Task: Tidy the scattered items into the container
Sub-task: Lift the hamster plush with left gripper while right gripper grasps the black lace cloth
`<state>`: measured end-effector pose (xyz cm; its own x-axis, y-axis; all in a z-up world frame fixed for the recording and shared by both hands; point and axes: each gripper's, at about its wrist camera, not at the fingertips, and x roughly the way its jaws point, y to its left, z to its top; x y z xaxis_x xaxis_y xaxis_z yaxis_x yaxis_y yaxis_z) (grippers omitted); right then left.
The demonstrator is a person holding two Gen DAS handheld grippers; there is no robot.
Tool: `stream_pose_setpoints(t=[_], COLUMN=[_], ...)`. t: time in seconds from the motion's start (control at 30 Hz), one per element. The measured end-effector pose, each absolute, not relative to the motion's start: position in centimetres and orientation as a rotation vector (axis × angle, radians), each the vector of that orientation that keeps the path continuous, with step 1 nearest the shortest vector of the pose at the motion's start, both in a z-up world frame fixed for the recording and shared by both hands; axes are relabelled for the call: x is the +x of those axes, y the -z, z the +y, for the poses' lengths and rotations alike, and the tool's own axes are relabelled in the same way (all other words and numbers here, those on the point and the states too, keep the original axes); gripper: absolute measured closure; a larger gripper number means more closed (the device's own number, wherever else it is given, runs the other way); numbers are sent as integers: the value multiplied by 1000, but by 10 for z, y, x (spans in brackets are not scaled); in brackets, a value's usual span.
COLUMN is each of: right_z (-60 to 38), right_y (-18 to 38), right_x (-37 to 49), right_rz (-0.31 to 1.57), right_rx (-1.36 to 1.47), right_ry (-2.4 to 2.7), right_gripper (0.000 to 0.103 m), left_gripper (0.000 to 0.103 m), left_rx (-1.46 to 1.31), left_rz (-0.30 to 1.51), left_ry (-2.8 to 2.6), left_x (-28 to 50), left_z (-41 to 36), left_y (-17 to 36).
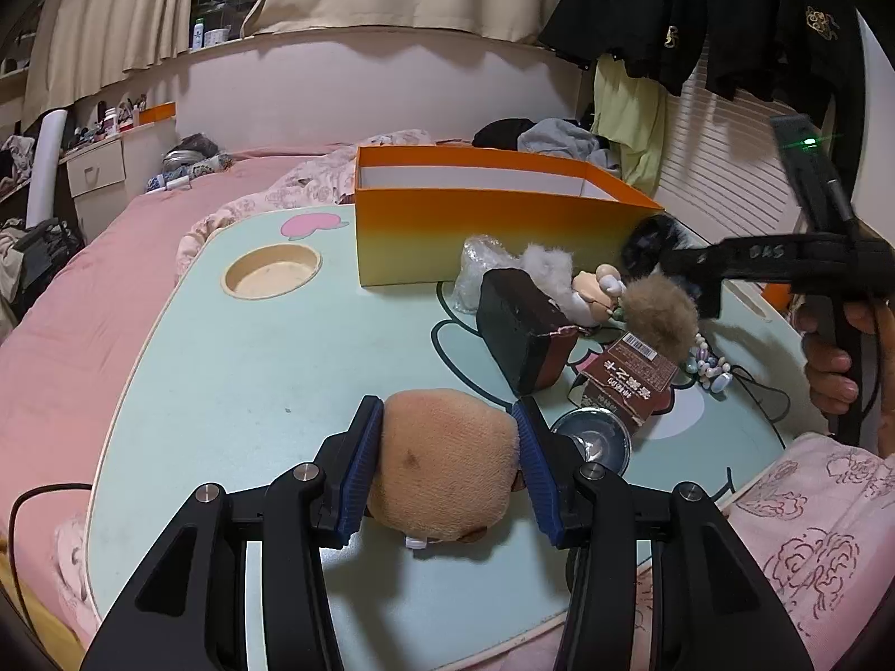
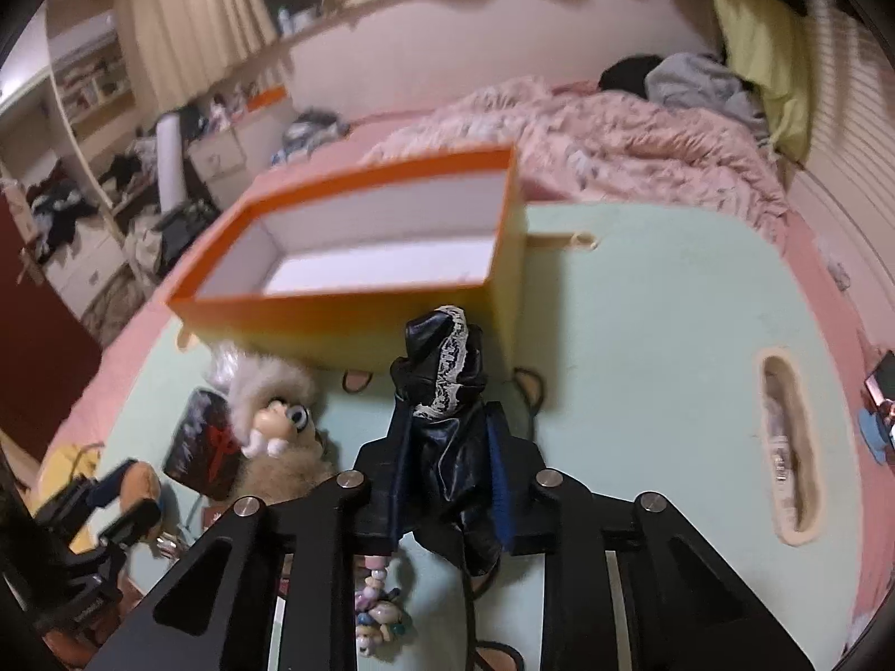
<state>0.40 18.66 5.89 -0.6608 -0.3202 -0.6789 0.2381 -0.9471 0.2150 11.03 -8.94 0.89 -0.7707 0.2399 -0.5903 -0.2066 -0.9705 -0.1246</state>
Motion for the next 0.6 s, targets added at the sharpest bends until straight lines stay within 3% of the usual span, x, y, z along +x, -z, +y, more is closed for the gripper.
stream_pose_setpoints(t=[0.17,0.6], right_z=[197,185], right_y=[-84,-73], right_x=[44,68], right_rz=[-176,-140], right_rx=[946,985], right_ry=[2672,2615], right_gripper=[80,80], left_gripper=[55,55], left_rx=[-901,-914], left_rz=[-89,-71], left_ry=[-2745,-2727], left_x=[113,114], left_z=[-88,-83], left_y=[-17,-15])
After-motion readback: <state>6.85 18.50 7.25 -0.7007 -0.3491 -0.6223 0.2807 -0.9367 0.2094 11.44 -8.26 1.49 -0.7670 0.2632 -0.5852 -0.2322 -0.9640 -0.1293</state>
